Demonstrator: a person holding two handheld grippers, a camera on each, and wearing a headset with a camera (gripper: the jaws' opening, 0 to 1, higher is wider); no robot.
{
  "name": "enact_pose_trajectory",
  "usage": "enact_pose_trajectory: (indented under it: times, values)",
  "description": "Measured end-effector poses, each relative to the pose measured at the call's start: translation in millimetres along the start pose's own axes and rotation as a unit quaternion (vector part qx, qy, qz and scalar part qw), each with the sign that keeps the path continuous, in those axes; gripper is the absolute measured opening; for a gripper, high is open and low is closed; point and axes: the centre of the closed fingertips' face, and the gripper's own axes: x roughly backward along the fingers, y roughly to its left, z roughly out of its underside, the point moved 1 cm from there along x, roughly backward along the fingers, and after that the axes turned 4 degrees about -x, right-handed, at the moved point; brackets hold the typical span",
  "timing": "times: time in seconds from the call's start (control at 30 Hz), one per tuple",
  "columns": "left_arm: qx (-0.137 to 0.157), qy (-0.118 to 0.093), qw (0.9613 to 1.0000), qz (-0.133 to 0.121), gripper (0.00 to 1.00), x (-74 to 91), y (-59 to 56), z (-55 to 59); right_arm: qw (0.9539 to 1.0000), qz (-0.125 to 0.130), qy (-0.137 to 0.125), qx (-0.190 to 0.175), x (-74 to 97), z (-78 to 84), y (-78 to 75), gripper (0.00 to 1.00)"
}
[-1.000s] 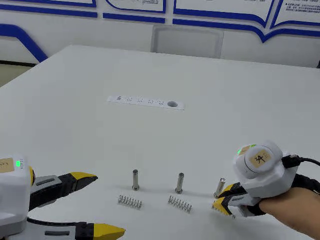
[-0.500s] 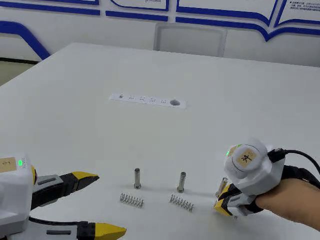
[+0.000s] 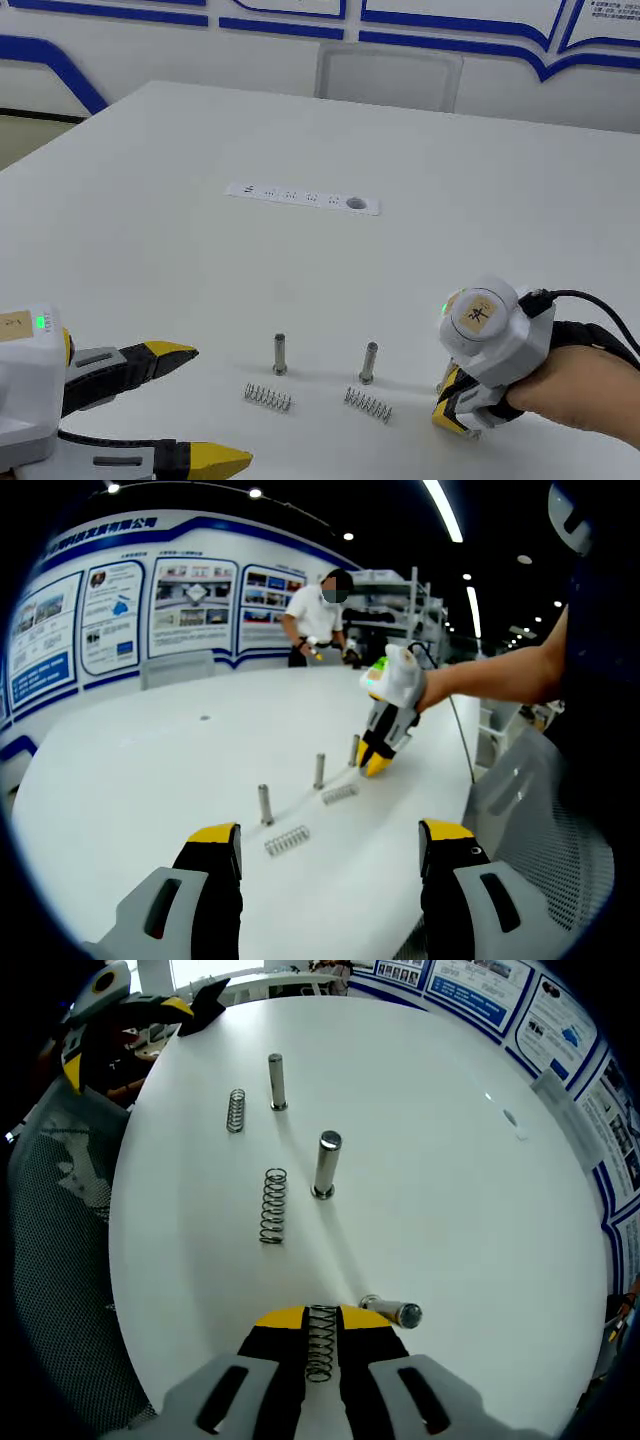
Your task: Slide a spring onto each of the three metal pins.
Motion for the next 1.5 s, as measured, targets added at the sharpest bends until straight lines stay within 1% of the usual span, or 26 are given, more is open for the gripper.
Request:
enact_pose_trajectory:
  times: [0.1,0.3,0.43,0.57,0.73,0.83,1.2,1.5]
  values:
    - [0.001,-0.001,1.0,-0.002,0.74,0.7,0.7,0.6,0.9999,0.0,0.011,0.003,-2.8,2.4,-1.0,0.12]
    - [0.003,0.0,1.0,-0.005,0.73,1.7,1.6,2.0,0.9999,-0.004,0.012,0.003,-2.3,2.0,-0.8,0.12]
    - [0.003,-0.001,1.0,-0.005,0.73,1.1,1.3,1.4,1.0,-0.001,0.01,0.0,-2.0,2.3,-0.8,0.12]
    - [0.001,0.0,1.0,-0.003,0.73,0.6,0.6,0.2,0.9999,0.005,-0.007,-0.007,3.5,-0.5,-0.6,0.12]
    - [-0.003,0.0,1.0,-0.001,0.73,-0.6,-0.2,-1.7,0.9988,0.011,-0.039,-0.027,17.3,-7.2,-1.6,0.12]
    - [-0.005,-0.001,1.0,0.002,0.73,-1.4,-1.8,-3.1,0.998,0.011,-0.052,-0.035,23.1,-8.4,0.7,0.12]
    - [-0.01,-0.001,0.9999,0.004,0.73,-0.2,-4.4,-6.0,0.996,0.021,-0.071,-0.05,33.0,-6.1,5.2,0.12]
    - [-0.014,-0.001,0.9999,0.005,0.73,0.0,-5.1,-8.1,0.994,0.024,-0.084,-0.065,37.8,-3.3,4.2,0.12]
